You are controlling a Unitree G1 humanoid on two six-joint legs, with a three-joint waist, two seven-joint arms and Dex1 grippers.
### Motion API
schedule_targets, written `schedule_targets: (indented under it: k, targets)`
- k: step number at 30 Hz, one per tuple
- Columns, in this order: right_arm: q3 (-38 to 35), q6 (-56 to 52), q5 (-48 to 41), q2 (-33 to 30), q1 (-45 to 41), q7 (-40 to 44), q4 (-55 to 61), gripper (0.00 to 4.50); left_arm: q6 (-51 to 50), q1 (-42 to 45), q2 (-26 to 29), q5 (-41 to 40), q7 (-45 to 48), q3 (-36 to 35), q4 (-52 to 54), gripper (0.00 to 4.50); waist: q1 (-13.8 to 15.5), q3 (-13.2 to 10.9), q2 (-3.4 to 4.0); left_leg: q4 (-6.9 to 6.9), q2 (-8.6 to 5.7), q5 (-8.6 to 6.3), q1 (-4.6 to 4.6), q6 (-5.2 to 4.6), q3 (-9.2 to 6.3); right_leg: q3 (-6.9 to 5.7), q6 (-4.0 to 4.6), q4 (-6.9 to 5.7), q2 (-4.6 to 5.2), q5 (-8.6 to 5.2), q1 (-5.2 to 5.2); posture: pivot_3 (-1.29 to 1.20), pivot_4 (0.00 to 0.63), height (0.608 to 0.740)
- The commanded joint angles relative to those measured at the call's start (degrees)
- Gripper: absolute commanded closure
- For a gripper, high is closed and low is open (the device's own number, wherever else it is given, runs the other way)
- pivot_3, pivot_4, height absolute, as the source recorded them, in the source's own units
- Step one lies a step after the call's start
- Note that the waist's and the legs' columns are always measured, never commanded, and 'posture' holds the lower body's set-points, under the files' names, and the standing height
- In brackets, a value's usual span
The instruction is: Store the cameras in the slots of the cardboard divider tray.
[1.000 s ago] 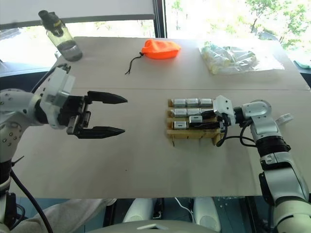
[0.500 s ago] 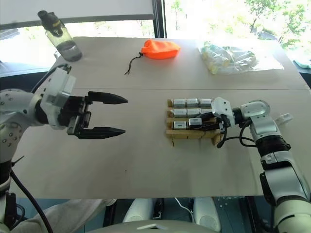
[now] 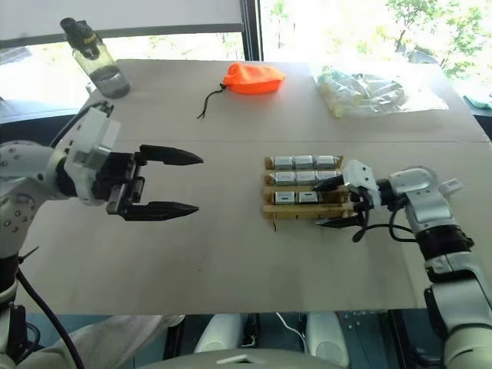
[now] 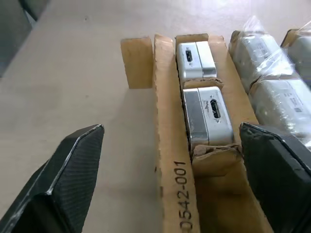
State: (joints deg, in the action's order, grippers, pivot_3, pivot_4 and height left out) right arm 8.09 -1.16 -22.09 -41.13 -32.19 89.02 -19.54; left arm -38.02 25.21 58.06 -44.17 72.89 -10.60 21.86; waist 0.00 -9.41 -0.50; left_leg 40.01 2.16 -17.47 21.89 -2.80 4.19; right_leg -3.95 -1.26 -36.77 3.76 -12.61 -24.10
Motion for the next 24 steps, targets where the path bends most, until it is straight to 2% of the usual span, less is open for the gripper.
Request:
schedule_targets:
  k: [1,5,10,16,18,20,24]
  targets:
    - [-7.6,-8.6,-7.3,-4.6,4.8,-2.4,12.7,0.08,0.6,0.2,-0.2,-0.9,-0.2,-0.5,1.4,0.0,0.2,0.0,0.0,-0.01,0.0,0.0,0.0,0.0,0.0,0.0,0.0,0.0,0.0,0.0,-0.01,0.0,0.15,0.74]
    - [-18.2,-16.7,-13.5,-8.7,14.0,-9.5,23.1,0.08,0.9,0.5,-1.3,-0.7,0.1,0.9,1.0,0.0,0.9,0.0,-0.03,-0.06,-0.02,-0.01,0.04,0.01,-0.01,-0.03,-0.01,0.02,0.03,0.0,-0.04,0.0,0.15,0.74]
    - [-34.9,-16.3,-7.6,-6.4,24.2,-30.8,25.1,0.08,1.8,2.9,-3.0,0.3,1.3,3.8,-0.9,0.0,1.1,0.0,-0.09,-0.01,-0.05,-0.01,-0.1,0.0,0.04,-0.03,-0.02,0.02,0.01,-0.01,0.11,0.0,0.15,0.74]
    - [-40.8,-19.0,-1.3,-1.7,28.7,-50.1,30.4,0.08,2.3,4.0,-3.7,0.8,2.4,5.5,-2.0,0.0,0.5,0.0,-0.04,-0.01,0.02,0.0,-0.18,0.01,0.12,0.06,-0.02,-0.04,-0.12,-0.01,0.08,0.0,0.15,0.74]
    - [-41.2,-21.1,0.2,1.4,28.8,-57.1,32.8,0.08,2.3,4.2,-3.8,0.8,2.7,5.7,-2.1,0.0,0.5,0.0,-0.04,-0.06,0.03,0.01,-0.17,0.02,0.11,0.09,-0.02,-0.05,-0.12,-0.01,0.04,0.0,0.15,0.74]
    - [-40.8,-23.7,4.4,8.3,26.5,-70.7,36.2,0.08,2.3,4.3,-4.1,1.0,2.9,6.3,-2.3,0.0,0.5,0.0,-0.07,-0.06,0.05,0.01,-0.16,0.04,0.1,0.13,-0.02,-0.05,-0.15,-0.01,0.03,0.0,0.15,0.74]
    - [-37.2,-25.9,12.3,21.3,21.9,-89.9,40.4,0.08,2.2,5.1,-4.6,1.3,3.0,7.0,-2.5,0.0,0.5,0.0,-0.04,-0.06,0.03,0.06,-0.15,0.12,0.13,0.18,-0.02,-0.08,-0.13,-0.01,-0.02,0.0,0.15,0.74]
